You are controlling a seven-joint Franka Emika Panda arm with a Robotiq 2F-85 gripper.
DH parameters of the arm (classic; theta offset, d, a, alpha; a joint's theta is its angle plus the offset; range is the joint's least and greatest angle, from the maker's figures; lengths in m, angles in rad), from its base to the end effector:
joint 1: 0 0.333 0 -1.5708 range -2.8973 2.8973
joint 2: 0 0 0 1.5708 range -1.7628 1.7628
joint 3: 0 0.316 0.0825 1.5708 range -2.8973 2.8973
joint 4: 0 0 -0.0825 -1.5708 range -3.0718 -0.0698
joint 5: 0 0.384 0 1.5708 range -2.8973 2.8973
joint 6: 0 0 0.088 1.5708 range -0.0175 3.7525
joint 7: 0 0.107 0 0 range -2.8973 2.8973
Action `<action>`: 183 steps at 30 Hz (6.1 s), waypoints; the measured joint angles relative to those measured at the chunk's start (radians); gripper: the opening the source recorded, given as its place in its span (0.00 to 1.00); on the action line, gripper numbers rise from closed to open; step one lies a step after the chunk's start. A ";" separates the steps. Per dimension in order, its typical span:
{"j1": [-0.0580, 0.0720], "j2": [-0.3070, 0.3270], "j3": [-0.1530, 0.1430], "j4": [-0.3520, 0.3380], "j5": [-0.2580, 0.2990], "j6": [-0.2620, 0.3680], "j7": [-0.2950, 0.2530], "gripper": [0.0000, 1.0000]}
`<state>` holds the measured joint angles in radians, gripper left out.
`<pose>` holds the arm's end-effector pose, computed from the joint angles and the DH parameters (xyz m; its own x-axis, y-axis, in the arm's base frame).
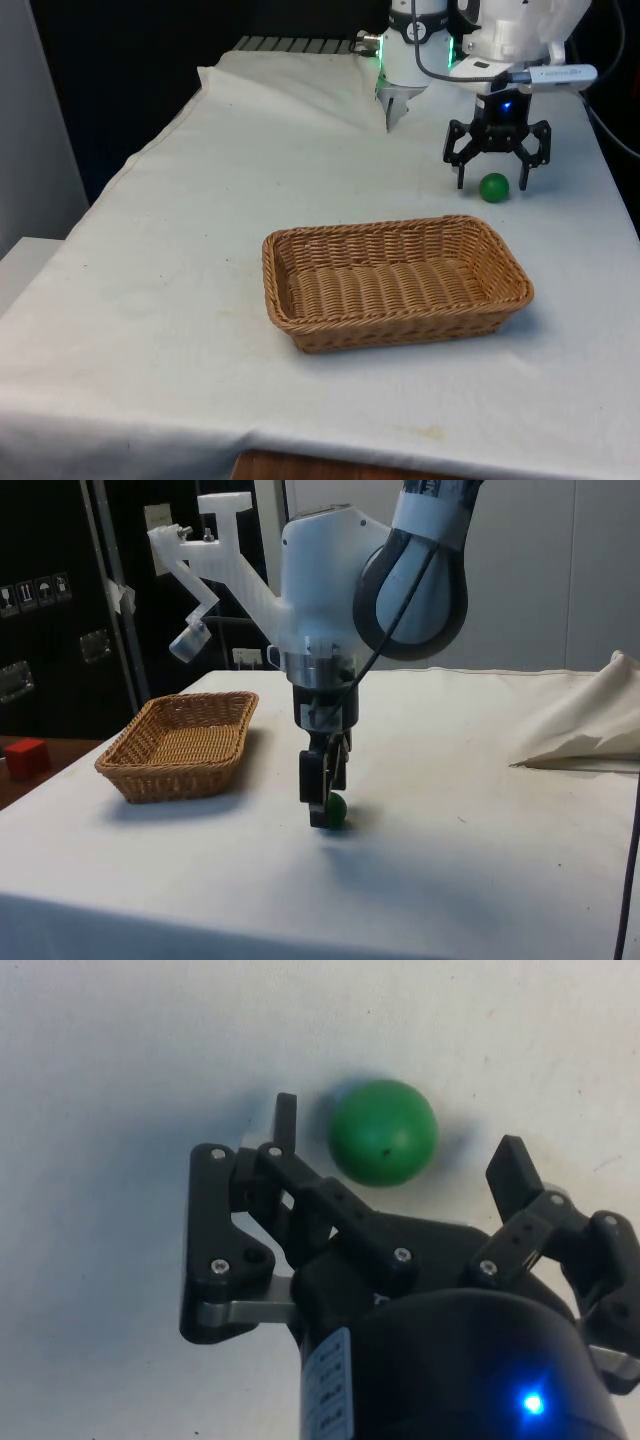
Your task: Pick up the ball and place it into the basket.
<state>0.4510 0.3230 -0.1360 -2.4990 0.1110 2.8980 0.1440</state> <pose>0.4535 0.1369 0.1695 0.9940 0.0725 0.0816 0.0731 -0.9973 -0.0041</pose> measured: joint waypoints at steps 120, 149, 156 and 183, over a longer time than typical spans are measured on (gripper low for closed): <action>-0.031 0.012 -0.194 0.559 0.027 -0.536 -0.233 0.02; -0.063 0.349 -0.231 0.836 0.173 -0.519 -0.365 0.02; -0.063 0.409 -0.231 0.862 0.185 -0.494 -0.368 0.02; -0.063 0.440 -0.234 0.875 0.196 -0.481 -0.368 1.00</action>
<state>0.3880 0.7630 -0.3700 -1.6240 0.3070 2.4170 -0.2240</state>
